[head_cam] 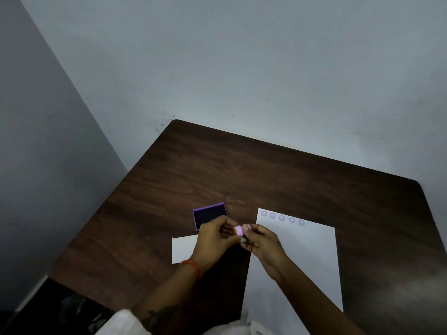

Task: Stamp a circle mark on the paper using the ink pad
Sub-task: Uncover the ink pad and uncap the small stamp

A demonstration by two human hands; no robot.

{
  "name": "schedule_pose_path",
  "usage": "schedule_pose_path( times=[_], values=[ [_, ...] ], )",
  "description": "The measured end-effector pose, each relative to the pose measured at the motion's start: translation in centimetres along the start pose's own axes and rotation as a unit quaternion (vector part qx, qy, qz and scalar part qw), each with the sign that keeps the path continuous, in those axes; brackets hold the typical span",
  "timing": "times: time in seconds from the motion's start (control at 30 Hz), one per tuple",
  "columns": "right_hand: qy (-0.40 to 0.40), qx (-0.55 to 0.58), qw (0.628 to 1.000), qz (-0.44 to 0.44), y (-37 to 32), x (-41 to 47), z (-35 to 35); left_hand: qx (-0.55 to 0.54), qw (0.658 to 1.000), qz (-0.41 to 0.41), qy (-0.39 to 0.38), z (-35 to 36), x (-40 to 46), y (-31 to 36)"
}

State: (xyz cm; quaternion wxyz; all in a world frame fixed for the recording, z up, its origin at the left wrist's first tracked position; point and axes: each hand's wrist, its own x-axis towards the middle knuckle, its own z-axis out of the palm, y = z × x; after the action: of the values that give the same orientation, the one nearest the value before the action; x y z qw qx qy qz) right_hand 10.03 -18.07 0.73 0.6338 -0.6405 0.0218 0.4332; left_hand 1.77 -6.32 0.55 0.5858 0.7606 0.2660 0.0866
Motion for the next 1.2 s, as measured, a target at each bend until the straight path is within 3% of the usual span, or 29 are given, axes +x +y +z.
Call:
schedule_pose_path(
  times=[0.87, 1.03, 1.2],
  values=[
    [-0.032, -0.07, 0.996, -0.043, -2.1, -0.5, -0.8, -0.021, 1.0, 0.003, 0.005, 0.0, 0.0, 1.0],
    [-0.033, 0.1, 0.994, -0.001, -2.4, -0.5, -1.7, -0.067, 0.997, -0.039, 0.007, -0.1, 0.5, 0.8],
    [-0.056, 0.273, 0.959, 0.044, -2.3, -0.8, -2.4, -0.029, 0.998, -0.062, -0.015, 0.6, 0.8, 0.0]
  ],
)
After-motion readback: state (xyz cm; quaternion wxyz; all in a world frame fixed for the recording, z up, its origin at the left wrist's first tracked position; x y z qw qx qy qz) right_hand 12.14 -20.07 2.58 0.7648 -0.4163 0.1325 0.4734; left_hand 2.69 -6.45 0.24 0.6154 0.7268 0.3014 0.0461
